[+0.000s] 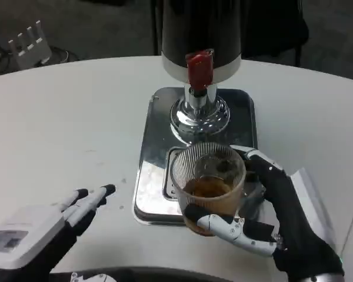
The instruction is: Grasp the cup under the faucet to collect the drink, then remove the cup.
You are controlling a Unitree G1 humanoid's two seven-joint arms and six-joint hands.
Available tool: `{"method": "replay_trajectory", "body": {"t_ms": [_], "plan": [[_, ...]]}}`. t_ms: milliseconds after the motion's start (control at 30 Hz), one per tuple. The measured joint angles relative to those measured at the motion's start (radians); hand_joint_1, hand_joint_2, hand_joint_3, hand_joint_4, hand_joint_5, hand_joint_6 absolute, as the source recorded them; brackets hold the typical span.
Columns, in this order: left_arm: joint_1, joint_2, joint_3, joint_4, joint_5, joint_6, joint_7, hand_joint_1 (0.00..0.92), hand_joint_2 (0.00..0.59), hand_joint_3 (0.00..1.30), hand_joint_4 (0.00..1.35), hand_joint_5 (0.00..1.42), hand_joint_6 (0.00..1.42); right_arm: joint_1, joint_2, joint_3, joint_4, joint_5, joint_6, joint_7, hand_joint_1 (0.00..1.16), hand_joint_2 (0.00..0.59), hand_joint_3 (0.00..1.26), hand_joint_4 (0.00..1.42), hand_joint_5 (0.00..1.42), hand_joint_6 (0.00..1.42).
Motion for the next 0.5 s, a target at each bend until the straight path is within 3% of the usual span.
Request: {"method": "replay_trajectory", "body": {"t_ms": [500], "plan": [[-0.014, 0.000, -0.002, 0.000, 0.004, 0.039, 0.000, 0.000, 0.110, 0.00, 0.00, 0.00, 0.09, 0.069, -0.007, 0.000, -0.064, 0.005, -0.019, 0.042, 0.85, 0.180, 0.72, 0.77, 0.96, 0.97]]}}
